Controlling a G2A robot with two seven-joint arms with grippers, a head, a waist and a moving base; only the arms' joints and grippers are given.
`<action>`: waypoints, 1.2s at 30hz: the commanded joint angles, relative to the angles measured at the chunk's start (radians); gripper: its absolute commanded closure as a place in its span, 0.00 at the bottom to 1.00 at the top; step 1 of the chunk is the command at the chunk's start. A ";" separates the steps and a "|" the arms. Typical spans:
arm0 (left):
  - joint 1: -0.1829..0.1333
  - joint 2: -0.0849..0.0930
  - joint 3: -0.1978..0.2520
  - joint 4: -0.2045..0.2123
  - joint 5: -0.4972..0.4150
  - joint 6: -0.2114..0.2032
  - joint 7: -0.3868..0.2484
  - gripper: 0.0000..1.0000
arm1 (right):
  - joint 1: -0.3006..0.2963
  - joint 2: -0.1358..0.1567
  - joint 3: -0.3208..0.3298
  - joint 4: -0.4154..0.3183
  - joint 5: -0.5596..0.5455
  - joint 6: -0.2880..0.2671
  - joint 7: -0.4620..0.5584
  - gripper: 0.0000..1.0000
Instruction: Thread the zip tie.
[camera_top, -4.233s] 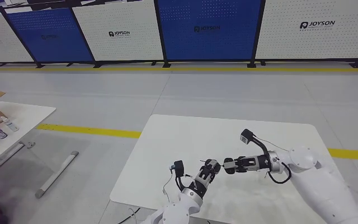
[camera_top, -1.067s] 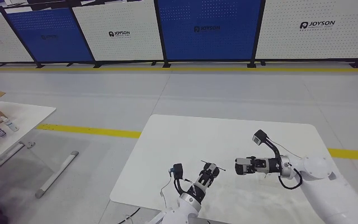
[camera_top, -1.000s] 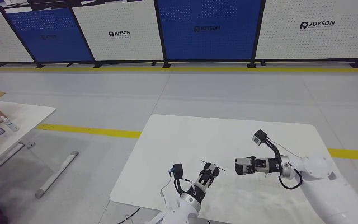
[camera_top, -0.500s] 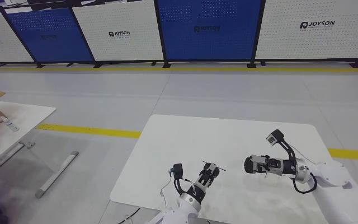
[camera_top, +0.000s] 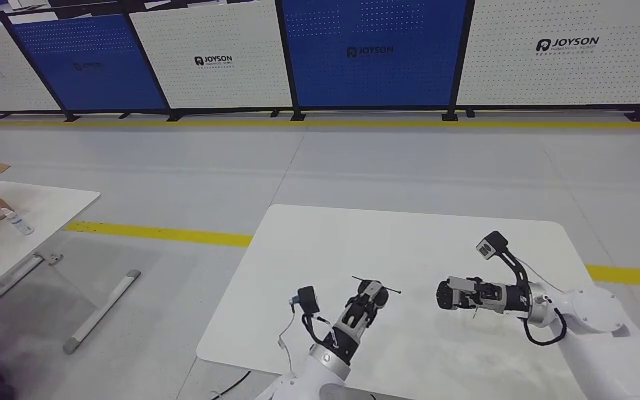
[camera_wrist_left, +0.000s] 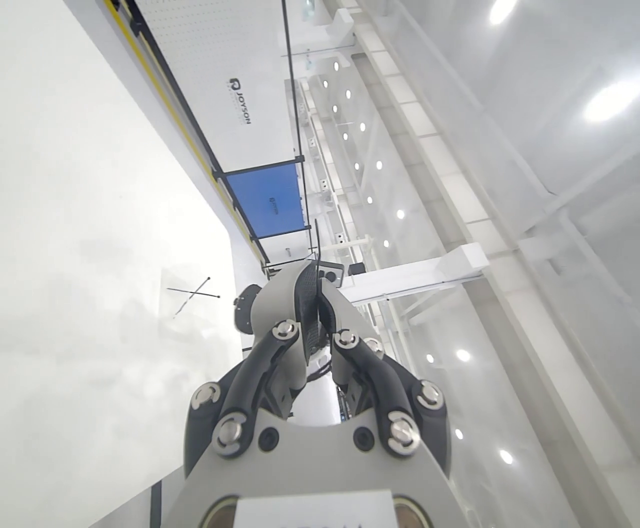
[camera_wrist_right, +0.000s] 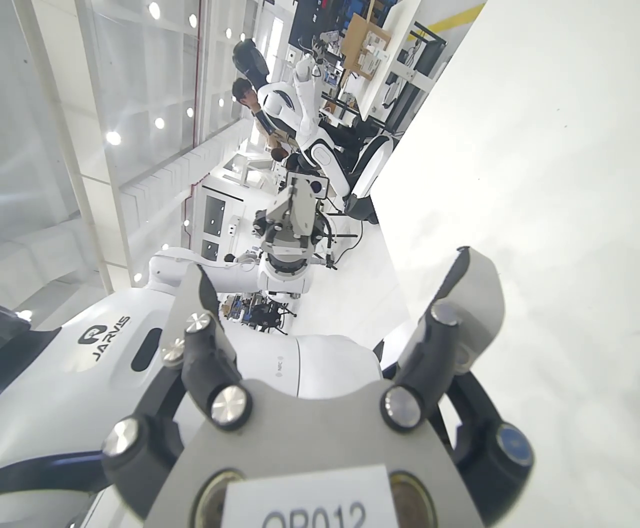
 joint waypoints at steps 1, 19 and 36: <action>0.004 0.001 -0.002 -0.003 0.000 -0.001 -0.002 1.00 | 0.000 0.000 0.000 0.000 0.000 0.000 0.000 0.00; 0.004 0.001 -0.002 -0.003 0.000 -0.001 -0.002 1.00 | 0.000 0.000 0.000 0.000 0.000 0.000 0.000 0.00; -0.018 0.022 -0.103 0.105 0.135 0.188 -0.154 1.00 | 0.000 0.000 0.000 0.000 0.000 0.000 0.000 0.00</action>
